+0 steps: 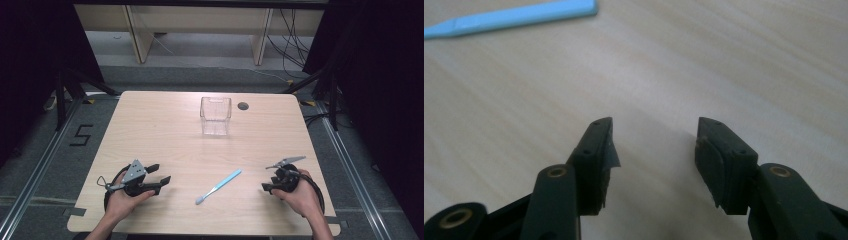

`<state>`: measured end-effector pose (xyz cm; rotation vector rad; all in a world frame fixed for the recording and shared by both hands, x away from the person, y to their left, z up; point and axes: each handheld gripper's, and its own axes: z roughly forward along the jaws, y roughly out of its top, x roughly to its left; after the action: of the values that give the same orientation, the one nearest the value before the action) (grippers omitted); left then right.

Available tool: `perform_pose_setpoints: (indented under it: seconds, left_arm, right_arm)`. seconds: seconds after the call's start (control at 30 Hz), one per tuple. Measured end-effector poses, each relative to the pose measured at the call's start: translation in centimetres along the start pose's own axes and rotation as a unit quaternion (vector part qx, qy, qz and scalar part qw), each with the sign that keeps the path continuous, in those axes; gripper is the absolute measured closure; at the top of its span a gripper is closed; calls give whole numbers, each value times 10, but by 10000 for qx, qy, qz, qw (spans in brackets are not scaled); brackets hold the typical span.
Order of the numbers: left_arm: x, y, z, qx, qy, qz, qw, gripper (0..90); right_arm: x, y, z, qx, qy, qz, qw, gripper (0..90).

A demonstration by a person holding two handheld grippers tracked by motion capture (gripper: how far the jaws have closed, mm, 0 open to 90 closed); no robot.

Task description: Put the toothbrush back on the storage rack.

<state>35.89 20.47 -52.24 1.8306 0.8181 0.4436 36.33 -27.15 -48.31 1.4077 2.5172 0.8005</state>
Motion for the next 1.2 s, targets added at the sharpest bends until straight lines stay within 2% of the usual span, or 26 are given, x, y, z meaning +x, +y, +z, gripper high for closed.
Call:
perform_pose_setpoints:
  seconds: [0.13, 0.17, 0.2, 0.23, 0.27, 0.3, 0.37, 0.43, 0.5, 0.57, 0.6, 0.63, 0.67, 0.73, 0.8, 0.83, 0.87, 0.9, 0.93, 0.97, 1.0, 1.03, 1.07, 1.1, 1.13, 1.2]
  left_arm:
    - [0, 0, 0, 3, 30, -17, 10000, 326]
    - [-1, 0, 0, -8, 46, -3, 10000, 326]
    - [-1, 0, 0, -6, 49, 10, 10000, 328]
    - [-1, 0, 0, 2, 57, 39, 10000, 328]
    - [-2, 0, 0, -7, 65, 41, 10000, 328]
    - [-2, 0, 0, -19, 61, 58, 10000, 330]
    - [-4, 0, 0, 34, 88, 148, 9998, 332]
    - [-4, 1, 1, 66, 106, 185, 9998, 333]
    - [-5, 1, 1, 55, 78, 241, 9997, 333]
    - [-5, 0, 1, 35, 83, 248, 9997, 333]
    - [-5, 1, 0, 33, 80, 247, 9997, 333]
    - [-5, 1, 0, 42, 77, 245, 9997, 334]
    - [-5, 0, 1, -9, 18, 226, 9997, 334]
    - [-4, 0, 1, -16, 19, 219, 9998, 334]
    - [-4, 0, 1, -9, 16, 212, 9998, 334]
    - [-5, 1, 0, 42, 50, 223, 9997, 334]
    - [-5, 1, 0, 52, 49, 235, 9997, 334]
    - [-5, 1, 0, 62, 41, 241, 9997, 334]
    - [-5, 1, 0, 62, 41, 241, 9997, 335]
    - [-5, 1, 1, 51, 51, 247, 9997, 335]
    - [-5, 1, 0, 68, 62, 261, 9996, 335]
    - [-5, 1, 1, 51, 57, 260, 9996, 337]
    - [-6, 1, 1, 40, 54, 270, 9996, 337]
    - [-6, 1, 1, 36, 49, 294, 9995, 338]
    - [-6, 1, 1, 36, 49, 294, 9995, 339]
    - [-6, 1, 1, 51, 41, 310, 9995, 339]
  right_arm:
    - [5, -10, -3, -192, 42, -194, 9996, 460]
    - [5, -10, -4, -94, 77, -280, 9995, 455]
    - [7, -11, -3, -51, 104, -268, 9996, 453]
    - [8, -9, -4, 41, 93, -423, 9991, 454]
    - [8, -9, -4, 41, 93, -423, 9991, 454]
    - [7, -7, -4, 54, 94, -736, 9972, 466]
    - [9, -6, -5, 57, 74, -767, 9970, 471]
    - [10, -2, -4, 90, 86, -938, 9955, 479]
    - [10, 4, -3, 195, 81, -1201, 9925, 485]
    - [14, 9, -2, 258, 106, -1264, 9916, 487]
    - [13, 12, -3, 285, 109, -1459, 9888, 485]
    - [13, 20, -1, 440, 173, -1836, 9819, 484]
    - [14, 24, -1, 546, 247, -1923, 9795, 482]
    - [15, 28, -1, 621, 263, -1941, 9787, 482]
    - [15, 37, 1, 781, 280, -2194, 9721, 471]
    - [17, 41, 3, 913, 242, -2334, 9678, 467]
    - [20, 50, 8, 1085, 238, -2601, 9592, 453]
    - [22, 55, 10, 1177, 220, -2713, 9550, 444]
    - [22, 55, 10, 1177, 220, -2713, 9550, 444]
    - [24, 59, 13, 1247, 252, -2859, 9498, 435]
    - [26, 64, 15, 1349, 226, -3020, 9435, 424]
    - [30, 70, 19, 1495, 266, -3207, 9349, 408]
    - [30, 70, 19, 1495, 266, -3207, 9349, 408]
    - [34, 75, 23, 1583, 264, -3307, 9300, 401]
    - [34, 75, 23, 1583, 264, -3307, 9300, 401]
    - [35, 82, 29, 1658, 291, -3692, 9140, 397]
